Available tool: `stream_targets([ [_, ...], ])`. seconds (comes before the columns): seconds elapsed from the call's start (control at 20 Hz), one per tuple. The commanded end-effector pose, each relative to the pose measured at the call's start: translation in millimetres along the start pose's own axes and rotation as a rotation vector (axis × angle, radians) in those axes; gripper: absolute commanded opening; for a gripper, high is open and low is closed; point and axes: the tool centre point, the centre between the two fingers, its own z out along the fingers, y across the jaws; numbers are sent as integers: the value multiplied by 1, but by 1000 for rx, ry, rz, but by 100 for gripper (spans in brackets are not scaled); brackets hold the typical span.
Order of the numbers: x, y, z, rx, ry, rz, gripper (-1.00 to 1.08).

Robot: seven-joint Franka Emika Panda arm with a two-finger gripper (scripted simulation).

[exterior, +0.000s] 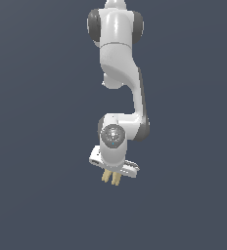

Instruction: Pick up the object and move it to a goal position.

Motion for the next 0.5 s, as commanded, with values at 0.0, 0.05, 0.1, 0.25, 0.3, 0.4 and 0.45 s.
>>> stream_targets([
  [0.0, -4, 2, -4, 0, 0, 0, -100],
  [0.05, -7, 2, -5, 0, 0, 0, -100],
  [0.1, -9, 3, -7, 0, 0, 0, -100],
  [0.25, -18, 7, -14, 0, 0, 0, -100],
  [0.3, -22, 8, -17, 0, 0, 0, -100],
  [0.4, -30, 11, -23, 0, -1, 0, -100],
  [0.45, -34, 12, -26, 0, -1, 0, -100],
])
